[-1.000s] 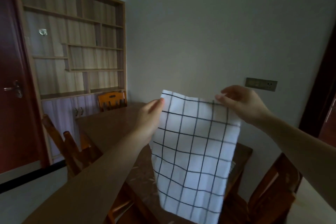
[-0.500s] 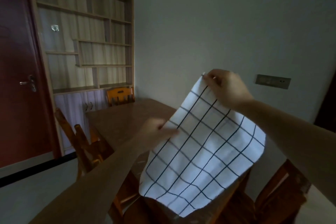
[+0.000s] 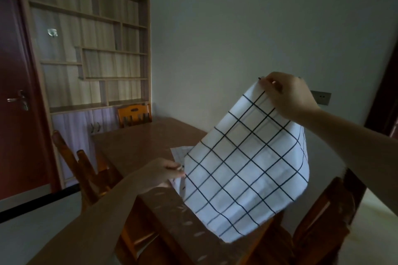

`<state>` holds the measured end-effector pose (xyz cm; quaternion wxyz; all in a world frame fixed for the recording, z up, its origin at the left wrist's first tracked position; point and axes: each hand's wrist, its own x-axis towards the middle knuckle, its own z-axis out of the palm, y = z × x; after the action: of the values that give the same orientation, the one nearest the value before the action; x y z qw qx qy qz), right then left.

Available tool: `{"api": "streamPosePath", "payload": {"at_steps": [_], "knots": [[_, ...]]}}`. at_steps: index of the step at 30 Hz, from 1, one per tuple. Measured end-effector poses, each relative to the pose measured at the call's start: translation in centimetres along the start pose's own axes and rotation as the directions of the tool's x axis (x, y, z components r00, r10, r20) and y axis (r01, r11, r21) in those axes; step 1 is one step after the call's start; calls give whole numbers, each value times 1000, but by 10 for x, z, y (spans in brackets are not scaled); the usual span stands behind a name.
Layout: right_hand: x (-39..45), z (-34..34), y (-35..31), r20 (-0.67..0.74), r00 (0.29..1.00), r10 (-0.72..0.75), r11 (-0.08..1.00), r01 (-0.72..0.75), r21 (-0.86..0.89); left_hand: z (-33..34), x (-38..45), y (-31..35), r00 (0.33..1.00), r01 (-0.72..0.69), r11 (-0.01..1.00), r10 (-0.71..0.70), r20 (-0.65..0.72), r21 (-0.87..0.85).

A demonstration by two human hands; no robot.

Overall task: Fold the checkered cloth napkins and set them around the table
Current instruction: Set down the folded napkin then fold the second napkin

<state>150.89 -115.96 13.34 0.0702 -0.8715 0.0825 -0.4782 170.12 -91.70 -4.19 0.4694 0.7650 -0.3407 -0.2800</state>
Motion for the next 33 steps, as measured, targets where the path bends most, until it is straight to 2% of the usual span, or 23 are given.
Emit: {"api": "streamPosePath", "payload": {"at_steps": [2,5,7,10,11,12,13,15,16,17,18,20,21,23,25,26,28,29,30,31,32,33], "knots": [[-2,-3,10,-33,998,60,998,-60,12,4,1,0,996,-35,985,21,-89,-166],[-3,-6,21,-76,989,126,992,-127,-10,8,1,5,981,-114,989,96,-170,-96],[-3,-8,26,-96,984,147,988,-150,-30,12,4,8,988,-103,925,52,-147,-367],[-3,-12,28,-111,981,159,984,-166,-59,18,4,10,991,-21,797,-65,-119,-604],[-3,-13,28,-115,981,157,985,-164,-57,18,5,8,994,25,719,-92,-60,-695],[-3,-13,27,-113,981,155,986,-161,-44,18,7,6,994,77,696,-106,4,-714],[-2,-14,26,-105,983,152,988,-155,-26,17,8,4,989,122,708,-143,28,-696],[0,-13,20,-49,989,136,991,-137,-9,18,10,10,986,135,906,-161,-32,-401],[1,-11,15,-2,994,109,994,-109,-13,20,12,19,992,85,981,-100,-79,-173],[2,-7,9,48,997,64,998,-63,-23,23,13,32,994,-20,1000,20,-112,6],[3,-2,1,98,995,5,999,-2,-32,28,14,49,980,-150,985,160,-121,91],[3,11,-18,180,976,-123,992,127,-11,43,8,91,936,-336,942,334,-108,4],[4,17,-27,200,964,-173,984,175,8,50,9,110,916,-394,917,387,-105,-61],[7,24,-37,219,954,-203,979,200,39,59,13,132,894,-445,893,438,-96,-67],[10,15,-31,340,932,-128,991,107,79,56,15,129,901,-425,895,405,-154,-134],[7,7,-21,467,882,-61,997,28,79,53,12,123,906,-409,897,377,-193,-168],[-9,-9,3,721,686,98,988,-157,14,44,8,103,908,-379,916,341,-245,-131],[-22,-12,15,769,623,143,970,-244,18,40,8,92,917,-349,931,316,-243,-106],[-36,-11,24,767,620,166,937,-341,73,37,7,83,924,-327,940,296,-242,-101],[-52,-7,33,715,670,198,872,-454,184,33,8,73,928,-313,945,281,-246,-101],[-67,-1,37,652,721,234,751,-560,350,33,7,67,933,-291,950,256,-254,-112],[-82,6,39,625,741,245,593,-625,508,34,7,63,938,-258,954,210,-275,-152]]}}
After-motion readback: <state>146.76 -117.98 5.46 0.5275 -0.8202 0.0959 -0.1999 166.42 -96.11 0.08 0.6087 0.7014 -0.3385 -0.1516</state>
